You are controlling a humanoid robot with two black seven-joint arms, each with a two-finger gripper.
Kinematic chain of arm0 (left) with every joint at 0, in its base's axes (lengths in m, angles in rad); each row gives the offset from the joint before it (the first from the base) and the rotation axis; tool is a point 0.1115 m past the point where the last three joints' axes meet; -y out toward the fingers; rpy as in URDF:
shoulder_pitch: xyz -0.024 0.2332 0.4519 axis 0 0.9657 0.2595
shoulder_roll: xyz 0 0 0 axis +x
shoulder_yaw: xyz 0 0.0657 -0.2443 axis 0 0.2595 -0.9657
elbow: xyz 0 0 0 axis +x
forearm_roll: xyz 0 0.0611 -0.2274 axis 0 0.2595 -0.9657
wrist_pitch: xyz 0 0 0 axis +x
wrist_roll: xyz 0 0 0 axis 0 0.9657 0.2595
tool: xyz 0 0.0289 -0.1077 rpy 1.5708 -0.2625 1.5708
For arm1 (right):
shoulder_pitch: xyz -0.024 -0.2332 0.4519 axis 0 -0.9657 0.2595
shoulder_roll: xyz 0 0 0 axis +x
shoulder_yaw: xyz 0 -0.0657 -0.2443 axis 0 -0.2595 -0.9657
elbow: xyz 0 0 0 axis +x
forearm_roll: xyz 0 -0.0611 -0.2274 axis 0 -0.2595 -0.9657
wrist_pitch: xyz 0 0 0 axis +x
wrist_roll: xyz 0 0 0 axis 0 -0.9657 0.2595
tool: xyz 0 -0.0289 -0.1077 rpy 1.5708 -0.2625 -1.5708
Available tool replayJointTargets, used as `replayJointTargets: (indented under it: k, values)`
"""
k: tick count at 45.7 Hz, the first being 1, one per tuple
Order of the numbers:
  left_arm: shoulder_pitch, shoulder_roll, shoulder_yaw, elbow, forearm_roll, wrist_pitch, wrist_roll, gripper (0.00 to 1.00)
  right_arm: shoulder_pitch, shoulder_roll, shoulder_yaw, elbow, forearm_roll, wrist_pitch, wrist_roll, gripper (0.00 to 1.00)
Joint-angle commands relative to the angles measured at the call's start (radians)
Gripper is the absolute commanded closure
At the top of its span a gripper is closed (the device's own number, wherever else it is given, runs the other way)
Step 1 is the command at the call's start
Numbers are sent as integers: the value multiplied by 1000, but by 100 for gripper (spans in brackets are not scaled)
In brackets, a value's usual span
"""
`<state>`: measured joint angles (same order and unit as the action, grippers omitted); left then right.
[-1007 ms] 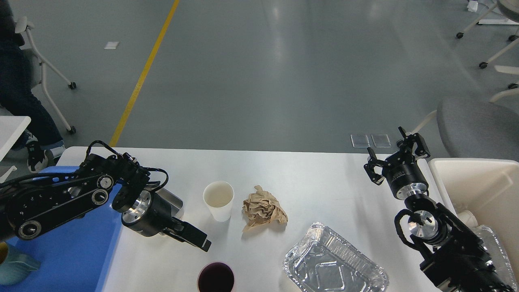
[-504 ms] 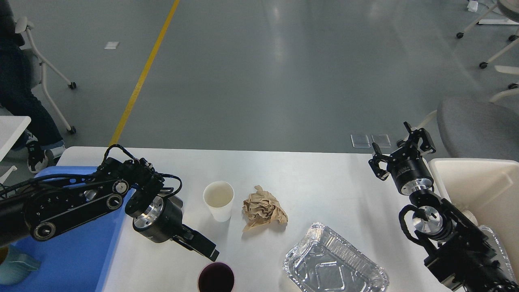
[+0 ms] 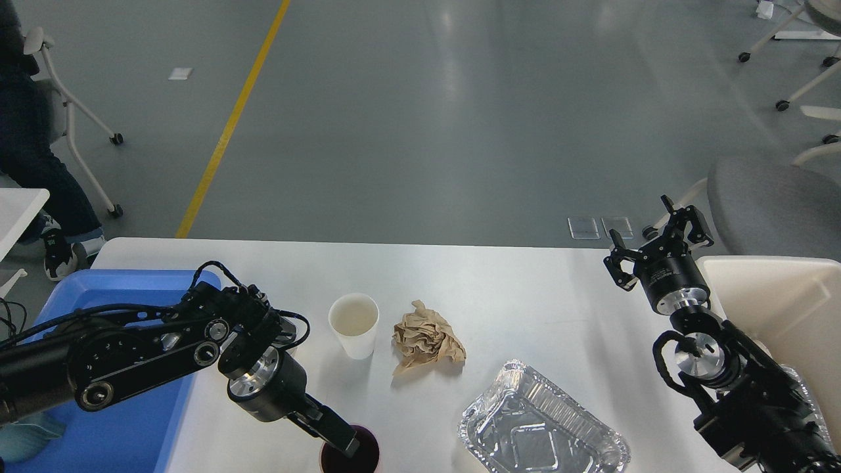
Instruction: Tidy desktop
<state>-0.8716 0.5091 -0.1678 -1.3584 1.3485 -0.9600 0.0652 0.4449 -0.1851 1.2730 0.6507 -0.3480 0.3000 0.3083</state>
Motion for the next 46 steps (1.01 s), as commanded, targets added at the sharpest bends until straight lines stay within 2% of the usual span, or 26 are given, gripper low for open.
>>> replayJointTargets:
  k: [1,11,24,27,31,34,38,46]
  values:
    - [5,-15,-1,7,11,0,25,1,-2,-7,0,0,1,1,0,0]
    - [13,-18,-2,24,14,0,33,1,-3,-8,0,0,1,2,0,0]
    - [42,-80,-2,61,44,0,33,4,-3,-8,0,0,1,5,0,0]
    - [45,-90,-1,71,63,0,33,13,-3,-10,0,0,1,5,0,0]
    - [54,-96,-1,73,90,0,33,32,-5,-10,0,0,1,7,0,0]
    - [54,-98,-1,73,103,0,28,38,-8,-16,0,0,1,8,0,0]
    - [56,-98,1,73,110,0,28,50,-11,-27,0,0,1,8,0,0]
    - [63,-98,1,73,120,0,22,63,-14,-27,0,0,1,10,0,0]
